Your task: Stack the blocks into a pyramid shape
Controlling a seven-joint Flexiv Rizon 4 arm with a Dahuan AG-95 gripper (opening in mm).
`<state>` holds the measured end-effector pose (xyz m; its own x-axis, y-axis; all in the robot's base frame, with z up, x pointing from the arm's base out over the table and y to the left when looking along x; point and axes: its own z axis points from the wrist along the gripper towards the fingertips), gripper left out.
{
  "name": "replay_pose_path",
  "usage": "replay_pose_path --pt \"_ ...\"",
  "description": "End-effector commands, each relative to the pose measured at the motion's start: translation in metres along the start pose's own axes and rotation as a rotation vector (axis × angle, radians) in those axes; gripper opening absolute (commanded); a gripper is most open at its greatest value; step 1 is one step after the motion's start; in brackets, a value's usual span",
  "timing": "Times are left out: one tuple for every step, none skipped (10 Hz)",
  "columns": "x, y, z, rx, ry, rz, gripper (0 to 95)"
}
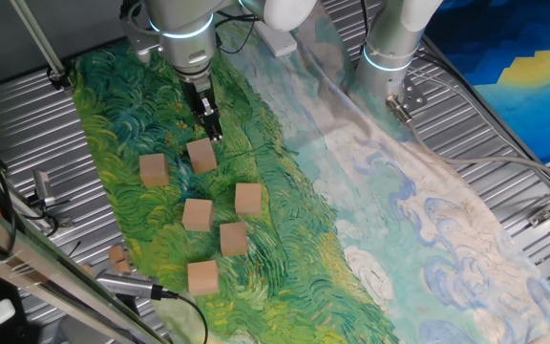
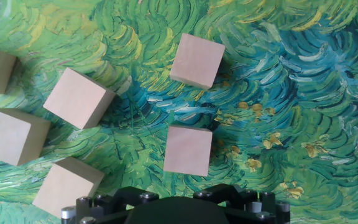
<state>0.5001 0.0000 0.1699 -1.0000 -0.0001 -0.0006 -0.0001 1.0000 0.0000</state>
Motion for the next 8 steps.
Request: replay_pose_path --pt "0.0001 0.0 -0.0001 0.0 0.001 0.0 95.0" --pt "0.0001 0.0001 -0.0005 0.0 -0.067 -0.97 0.0" --pt "0.0003 0.0004 -0.0019 0.007 -0.064 -0.965 0.0" --pt "0.0007 0.001 -0.0044 0.011 -0.061 -0.958 0.0" --pt "0.0009 0.0013 -0.0056 0.011 -0.061 -0.953 0.0" --pt "0.001 0.0014 -0.0061 0.012 -0.061 -0.95 0.0" --pt "0.001 0.0014 -0.0062 0.012 -0.06 -0.946 0.0" --pt "0.001 0.0015 -0.0062 0.013 -0.06 -0.943 0.0"
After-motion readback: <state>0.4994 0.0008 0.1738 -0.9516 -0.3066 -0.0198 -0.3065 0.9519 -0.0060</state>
